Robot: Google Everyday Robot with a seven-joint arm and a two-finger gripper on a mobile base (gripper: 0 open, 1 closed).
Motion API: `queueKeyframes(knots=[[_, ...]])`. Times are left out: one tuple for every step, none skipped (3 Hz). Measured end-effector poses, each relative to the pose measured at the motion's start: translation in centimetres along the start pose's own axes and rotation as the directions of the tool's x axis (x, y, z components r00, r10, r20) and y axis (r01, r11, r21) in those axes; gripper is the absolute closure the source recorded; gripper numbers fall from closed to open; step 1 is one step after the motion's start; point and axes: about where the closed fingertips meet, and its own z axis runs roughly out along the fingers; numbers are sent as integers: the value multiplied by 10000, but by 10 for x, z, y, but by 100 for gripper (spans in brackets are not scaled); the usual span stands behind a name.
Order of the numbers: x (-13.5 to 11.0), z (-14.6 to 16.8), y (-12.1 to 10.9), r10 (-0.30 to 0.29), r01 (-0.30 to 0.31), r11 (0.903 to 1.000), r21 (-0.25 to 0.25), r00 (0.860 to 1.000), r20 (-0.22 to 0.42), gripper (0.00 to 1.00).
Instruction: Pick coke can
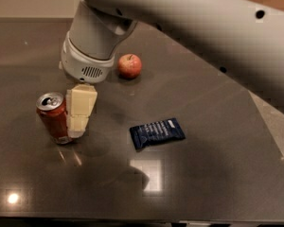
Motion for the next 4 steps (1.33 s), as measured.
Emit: queueKeyframes(knots=[[26, -18, 9, 419, -399, 9980, 491, 9983, -393, 0], [15, -9, 2, 289, -287, 9995, 120, 9995, -127, 0], [12, -3, 0, 262, -262, 9997, 25, 9996, -57, 0], [-2, 25, -11, 136, -128, 9996, -270, 9995, 273, 0]])
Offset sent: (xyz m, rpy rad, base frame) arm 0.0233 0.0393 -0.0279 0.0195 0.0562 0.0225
